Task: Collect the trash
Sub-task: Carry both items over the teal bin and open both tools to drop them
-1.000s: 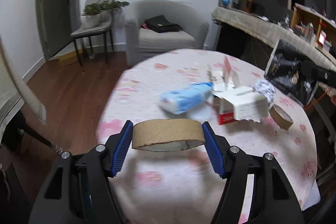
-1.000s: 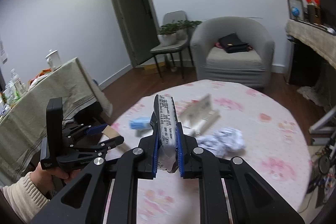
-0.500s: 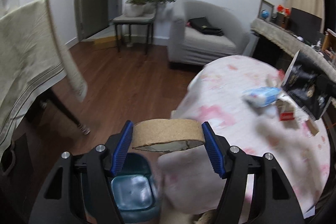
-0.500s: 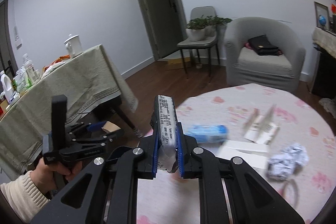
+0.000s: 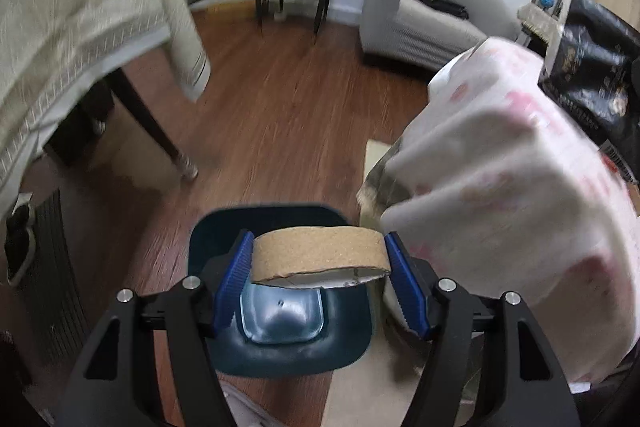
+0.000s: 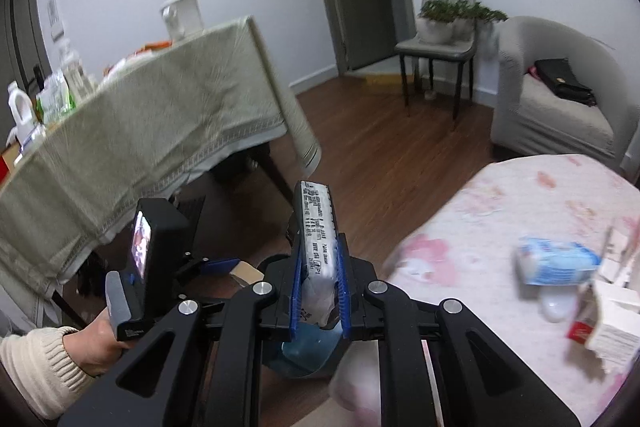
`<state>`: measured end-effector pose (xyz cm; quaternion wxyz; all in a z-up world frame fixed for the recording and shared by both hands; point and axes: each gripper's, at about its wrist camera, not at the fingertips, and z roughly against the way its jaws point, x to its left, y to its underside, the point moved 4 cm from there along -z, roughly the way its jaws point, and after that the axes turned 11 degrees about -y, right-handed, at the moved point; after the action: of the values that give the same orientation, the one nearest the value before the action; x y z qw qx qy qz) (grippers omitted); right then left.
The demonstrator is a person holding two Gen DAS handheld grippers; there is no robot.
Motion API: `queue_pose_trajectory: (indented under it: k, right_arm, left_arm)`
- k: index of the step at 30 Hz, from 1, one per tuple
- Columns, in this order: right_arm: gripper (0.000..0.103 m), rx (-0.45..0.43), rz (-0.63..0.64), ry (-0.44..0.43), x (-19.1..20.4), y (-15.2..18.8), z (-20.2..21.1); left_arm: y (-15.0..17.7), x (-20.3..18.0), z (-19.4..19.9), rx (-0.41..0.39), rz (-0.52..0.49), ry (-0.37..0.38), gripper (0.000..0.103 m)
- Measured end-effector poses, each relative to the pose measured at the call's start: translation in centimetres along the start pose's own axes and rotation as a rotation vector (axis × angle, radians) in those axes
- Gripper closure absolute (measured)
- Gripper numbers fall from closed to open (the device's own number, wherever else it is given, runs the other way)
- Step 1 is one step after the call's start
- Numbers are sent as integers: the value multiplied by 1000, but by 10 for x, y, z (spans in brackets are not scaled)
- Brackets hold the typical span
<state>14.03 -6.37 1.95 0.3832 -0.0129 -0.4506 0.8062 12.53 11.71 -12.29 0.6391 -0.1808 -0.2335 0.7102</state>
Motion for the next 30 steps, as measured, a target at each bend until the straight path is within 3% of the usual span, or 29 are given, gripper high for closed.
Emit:
queue_pose_trajectory:
  k: [8,13,16,26,30]
  right_arm:
    - [88,99,3,-2,22,10,-55]
    - [88,155,-3,-10,28,17,-82]
    - [88,198,-18,-13,27,25,-97]
    - [88,294,-40,7,23,45,-142]
    - [88,339,-33,13,26,53,-159]
  left_arm:
    - [27,35,-33,115,10,-59,34]
    - [37,40,-47,160,-7,-60,34]
    - [41,41,-50,175,-11,-52,28]
    - [34,67,-25,95,34,-47,25]
    - [28,76,-9,46,58,-37,29]
